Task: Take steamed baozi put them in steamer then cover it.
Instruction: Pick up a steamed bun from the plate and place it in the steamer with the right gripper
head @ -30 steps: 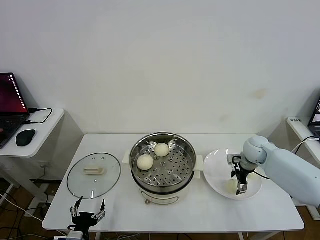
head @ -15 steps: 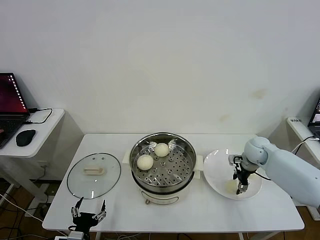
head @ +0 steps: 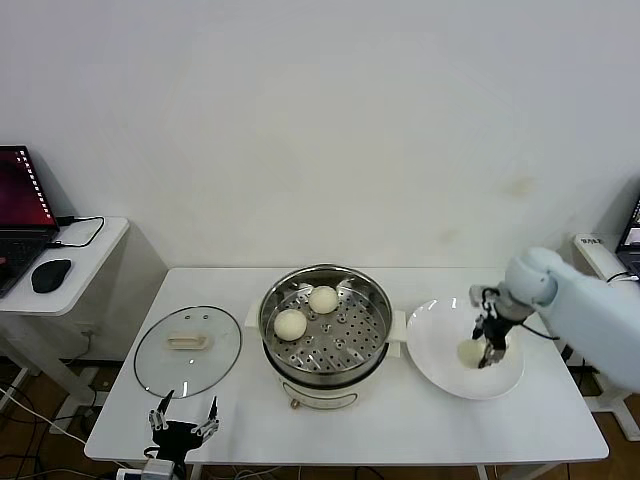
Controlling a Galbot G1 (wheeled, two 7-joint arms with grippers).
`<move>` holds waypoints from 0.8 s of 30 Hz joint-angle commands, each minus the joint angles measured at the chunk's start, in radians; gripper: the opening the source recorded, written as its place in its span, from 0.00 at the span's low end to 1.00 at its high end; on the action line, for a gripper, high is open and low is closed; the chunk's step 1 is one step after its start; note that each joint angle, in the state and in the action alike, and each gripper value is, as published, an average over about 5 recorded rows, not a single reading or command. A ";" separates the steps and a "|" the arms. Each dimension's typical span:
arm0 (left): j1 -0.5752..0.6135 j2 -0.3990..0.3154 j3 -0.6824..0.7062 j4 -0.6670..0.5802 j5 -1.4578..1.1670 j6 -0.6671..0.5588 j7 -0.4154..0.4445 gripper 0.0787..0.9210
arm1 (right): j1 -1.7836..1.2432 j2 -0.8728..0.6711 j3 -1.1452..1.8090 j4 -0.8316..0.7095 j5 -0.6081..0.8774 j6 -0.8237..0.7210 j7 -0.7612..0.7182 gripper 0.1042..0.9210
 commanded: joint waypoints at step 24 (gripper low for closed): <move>0.009 -0.011 -0.026 -0.020 0.027 -0.025 -0.025 0.88 | 0.574 0.420 -0.333 -0.077 0.282 0.660 -0.103 0.65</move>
